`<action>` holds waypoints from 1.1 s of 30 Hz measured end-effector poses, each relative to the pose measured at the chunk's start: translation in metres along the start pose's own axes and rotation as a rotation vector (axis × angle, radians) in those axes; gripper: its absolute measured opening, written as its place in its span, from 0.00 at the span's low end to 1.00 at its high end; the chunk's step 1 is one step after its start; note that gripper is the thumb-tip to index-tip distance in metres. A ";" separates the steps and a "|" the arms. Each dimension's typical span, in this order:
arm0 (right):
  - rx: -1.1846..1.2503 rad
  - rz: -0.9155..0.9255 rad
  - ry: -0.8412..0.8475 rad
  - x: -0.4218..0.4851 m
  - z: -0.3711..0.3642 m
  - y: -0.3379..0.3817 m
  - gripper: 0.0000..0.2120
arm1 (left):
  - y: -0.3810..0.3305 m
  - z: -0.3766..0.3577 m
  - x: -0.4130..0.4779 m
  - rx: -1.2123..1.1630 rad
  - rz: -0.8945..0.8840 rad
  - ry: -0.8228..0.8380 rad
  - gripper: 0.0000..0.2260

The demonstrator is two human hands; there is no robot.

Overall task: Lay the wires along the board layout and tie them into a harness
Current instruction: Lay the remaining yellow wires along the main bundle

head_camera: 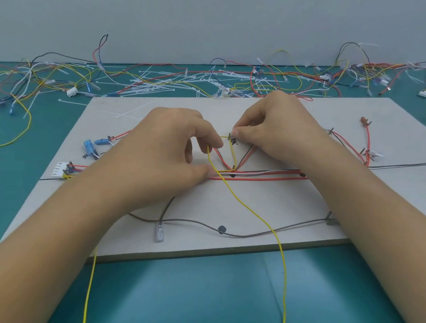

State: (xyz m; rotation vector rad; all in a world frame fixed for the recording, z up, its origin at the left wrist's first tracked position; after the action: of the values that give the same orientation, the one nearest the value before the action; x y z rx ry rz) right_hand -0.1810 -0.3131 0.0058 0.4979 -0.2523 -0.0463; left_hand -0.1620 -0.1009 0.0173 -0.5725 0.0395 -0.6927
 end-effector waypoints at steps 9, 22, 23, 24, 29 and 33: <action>-0.005 0.014 -0.017 -0.001 -0.001 0.001 0.03 | 0.003 0.006 -0.002 -0.129 -0.012 -0.065 0.05; -0.039 0.076 0.083 -0.004 0.000 0.004 0.15 | -0.006 -0.001 -0.004 -0.099 -0.079 -0.026 0.08; -0.042 0.077 0.084 -0.004 0.000 0.004 0.16 | -0.007 -0.003 -0.003 -0.091 -0.074 -0.002 0.08; -0.045 0.079 0.084 -0.004 0.000 0.005 0.16 | -0.008 -0.006 -0.003 -0.082 -0.066 0.020 0.07; -0.061 0.091 0.075 -0.005 0.000 0.005 0.17 | -0.016 -0.014 -0.004 -0.081 -0.075 0.090 0.04; -0.063 0.104 0.076 -0.006 0.000 0.005 0.17 | -0.018 -0.017 -0.005 -0.077 -0.063 0.090 0.04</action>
State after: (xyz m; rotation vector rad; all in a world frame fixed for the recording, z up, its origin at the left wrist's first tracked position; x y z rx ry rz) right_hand -0.1866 -0.3082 0.0066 0.4221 -0.2012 0.0662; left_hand -0.1806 -0.1172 0.0115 -0.6181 0.1329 -0.7801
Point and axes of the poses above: each hand's wrist, its own x-axis towards the middle knuckle, its own z-axis out of the back of the hand, y = z × x, the point moved 2 cm from there along x, towards the middle knuckle, and after that the axes turned 10 degrees about z, right-handed, at the moved point
